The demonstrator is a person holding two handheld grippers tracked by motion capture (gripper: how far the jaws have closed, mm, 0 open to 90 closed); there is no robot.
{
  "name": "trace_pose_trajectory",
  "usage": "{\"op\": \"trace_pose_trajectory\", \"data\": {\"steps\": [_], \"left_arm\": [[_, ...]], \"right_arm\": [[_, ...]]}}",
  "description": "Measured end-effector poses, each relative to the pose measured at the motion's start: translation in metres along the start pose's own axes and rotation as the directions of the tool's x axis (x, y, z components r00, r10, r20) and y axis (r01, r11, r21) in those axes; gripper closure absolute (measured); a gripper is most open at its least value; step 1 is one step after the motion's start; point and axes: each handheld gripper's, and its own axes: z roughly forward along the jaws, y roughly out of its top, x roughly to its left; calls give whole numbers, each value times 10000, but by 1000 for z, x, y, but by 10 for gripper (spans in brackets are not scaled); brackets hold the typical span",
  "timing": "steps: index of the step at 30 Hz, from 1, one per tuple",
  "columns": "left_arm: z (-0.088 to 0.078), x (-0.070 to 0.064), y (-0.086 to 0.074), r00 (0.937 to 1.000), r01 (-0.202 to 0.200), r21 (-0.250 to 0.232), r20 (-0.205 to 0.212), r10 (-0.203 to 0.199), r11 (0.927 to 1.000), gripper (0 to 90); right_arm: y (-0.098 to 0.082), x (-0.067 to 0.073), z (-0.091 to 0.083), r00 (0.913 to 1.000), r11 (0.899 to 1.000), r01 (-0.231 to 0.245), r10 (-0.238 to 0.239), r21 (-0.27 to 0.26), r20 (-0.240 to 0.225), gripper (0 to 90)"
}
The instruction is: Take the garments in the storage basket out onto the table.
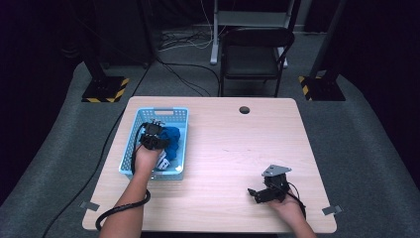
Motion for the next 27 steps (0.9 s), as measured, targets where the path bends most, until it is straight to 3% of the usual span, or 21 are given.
{"op": "trace_pose_trajectory", "data": {"steps": [27], "left_arm": [[-33, -5, 3, 9989, -455, -956, 59, 462, 9944, 667]], "right_arm": [[0, 0, 0, 10000, 10000, 12, -12, 8, 12, 0]]}}
